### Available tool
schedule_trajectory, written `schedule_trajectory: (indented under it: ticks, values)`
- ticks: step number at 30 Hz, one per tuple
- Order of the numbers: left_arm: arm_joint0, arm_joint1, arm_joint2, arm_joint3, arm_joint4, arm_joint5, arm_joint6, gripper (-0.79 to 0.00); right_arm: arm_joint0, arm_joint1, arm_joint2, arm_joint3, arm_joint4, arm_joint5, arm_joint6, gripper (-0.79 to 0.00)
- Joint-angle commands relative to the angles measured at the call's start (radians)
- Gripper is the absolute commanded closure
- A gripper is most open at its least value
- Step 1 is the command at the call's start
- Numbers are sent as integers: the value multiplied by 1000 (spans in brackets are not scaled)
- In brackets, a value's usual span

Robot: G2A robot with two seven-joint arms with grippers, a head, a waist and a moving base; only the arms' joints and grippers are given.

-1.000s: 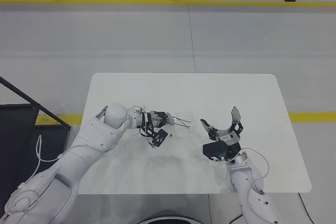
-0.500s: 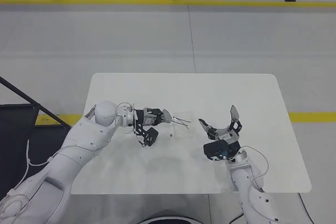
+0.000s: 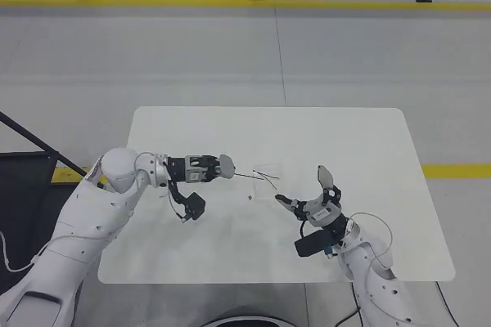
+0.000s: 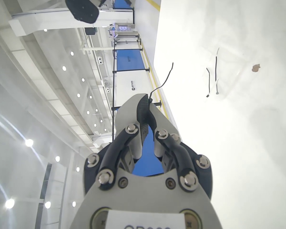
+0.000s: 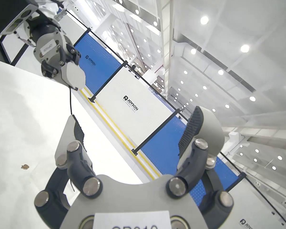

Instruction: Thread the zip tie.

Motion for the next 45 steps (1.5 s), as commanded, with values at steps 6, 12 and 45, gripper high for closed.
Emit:
schedule_trajectory:
  ticks: [6, 12, 45]
  values:
    - [47, 17, -50, -52, -7, -1, 11, 0, 0, 0, 0, 0, 5, -1, 2, -785]
    - [61, 16, -52, -59, -38, 2, -10, 0, -12, 4, -45, -37, -134, 63, -22, -785]
    - [-37, 3, 49, 38, -108, 13, 80, 0, 105, -20, -229, 29, -282, -3, 324, 0]
